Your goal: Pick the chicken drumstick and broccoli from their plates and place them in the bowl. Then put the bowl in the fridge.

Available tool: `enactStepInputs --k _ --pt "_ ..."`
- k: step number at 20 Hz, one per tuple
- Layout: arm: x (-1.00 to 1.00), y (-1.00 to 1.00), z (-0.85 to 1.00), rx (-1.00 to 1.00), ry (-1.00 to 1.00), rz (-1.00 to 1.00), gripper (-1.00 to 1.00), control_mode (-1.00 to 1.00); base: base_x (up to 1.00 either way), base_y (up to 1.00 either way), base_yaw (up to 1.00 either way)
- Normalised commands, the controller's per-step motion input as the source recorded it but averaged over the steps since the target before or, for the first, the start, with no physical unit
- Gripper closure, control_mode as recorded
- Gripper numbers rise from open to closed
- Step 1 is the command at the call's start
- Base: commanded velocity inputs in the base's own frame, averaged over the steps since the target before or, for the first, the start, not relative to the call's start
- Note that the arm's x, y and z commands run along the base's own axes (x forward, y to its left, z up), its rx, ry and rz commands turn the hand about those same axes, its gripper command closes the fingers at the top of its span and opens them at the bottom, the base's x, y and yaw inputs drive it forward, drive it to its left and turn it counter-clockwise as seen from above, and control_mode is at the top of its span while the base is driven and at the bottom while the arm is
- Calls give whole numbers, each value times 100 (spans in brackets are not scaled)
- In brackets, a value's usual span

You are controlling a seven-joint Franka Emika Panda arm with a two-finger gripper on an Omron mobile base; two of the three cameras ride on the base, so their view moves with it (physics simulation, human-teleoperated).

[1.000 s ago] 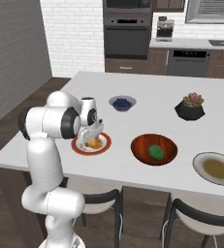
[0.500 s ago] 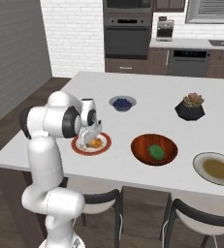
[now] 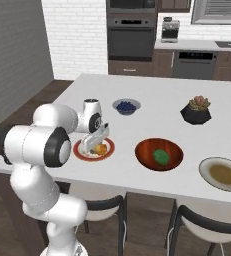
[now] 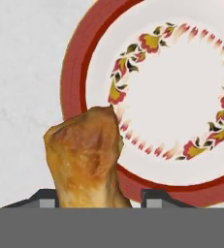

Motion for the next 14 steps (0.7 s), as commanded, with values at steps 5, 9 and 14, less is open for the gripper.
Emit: enactStepInputs --k 5,9,14 --pt "-3 -40 98 0 6 -32 100 -100 0 0 0" --pt "0 -77 76 0 13 -45 100 -100 0 0 0" --pt "-2 -98 30 0 7 -44 100 -100 0 0 0"
